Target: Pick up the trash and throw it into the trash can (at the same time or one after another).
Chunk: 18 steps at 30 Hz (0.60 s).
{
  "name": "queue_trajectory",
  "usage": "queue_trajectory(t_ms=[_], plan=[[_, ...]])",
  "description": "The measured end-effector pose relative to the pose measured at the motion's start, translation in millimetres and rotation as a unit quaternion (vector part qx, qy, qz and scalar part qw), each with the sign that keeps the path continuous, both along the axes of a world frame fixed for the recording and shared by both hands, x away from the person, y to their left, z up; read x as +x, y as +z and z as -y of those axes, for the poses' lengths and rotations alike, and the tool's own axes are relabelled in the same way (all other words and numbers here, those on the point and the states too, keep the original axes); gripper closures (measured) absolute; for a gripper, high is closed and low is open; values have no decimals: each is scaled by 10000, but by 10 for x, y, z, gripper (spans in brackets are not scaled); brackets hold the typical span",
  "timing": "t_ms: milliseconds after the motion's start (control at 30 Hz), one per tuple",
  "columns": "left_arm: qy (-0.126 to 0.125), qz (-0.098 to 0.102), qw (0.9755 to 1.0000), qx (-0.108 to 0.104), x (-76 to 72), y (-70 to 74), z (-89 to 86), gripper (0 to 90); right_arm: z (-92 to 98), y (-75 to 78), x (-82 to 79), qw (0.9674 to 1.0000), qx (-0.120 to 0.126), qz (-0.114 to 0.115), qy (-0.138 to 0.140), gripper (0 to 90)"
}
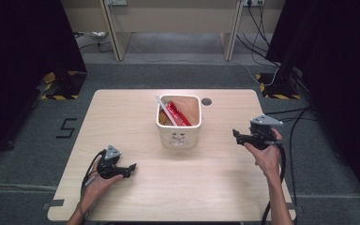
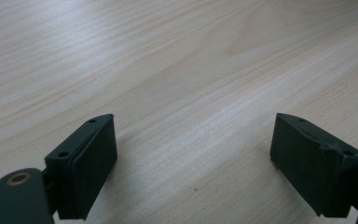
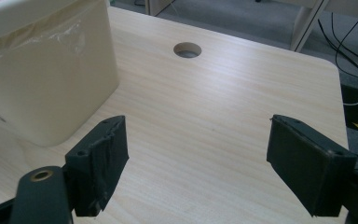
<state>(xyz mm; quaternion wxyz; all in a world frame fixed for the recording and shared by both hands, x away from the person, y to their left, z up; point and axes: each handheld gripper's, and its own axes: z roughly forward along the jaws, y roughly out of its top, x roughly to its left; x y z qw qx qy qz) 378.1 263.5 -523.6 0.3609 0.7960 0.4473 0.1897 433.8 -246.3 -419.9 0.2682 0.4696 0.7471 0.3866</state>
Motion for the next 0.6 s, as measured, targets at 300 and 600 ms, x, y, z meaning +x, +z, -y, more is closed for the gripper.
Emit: queue_trajectory(t_ms=[300,600], plan=[[0,-1,10000,0,0,0,0,136,1,-137,-70,10000,-63,-62,-19,205],[1,-1,10000,-2,0,0,0,136,-27,-280,-117,9999,49,-142,-15,203]])
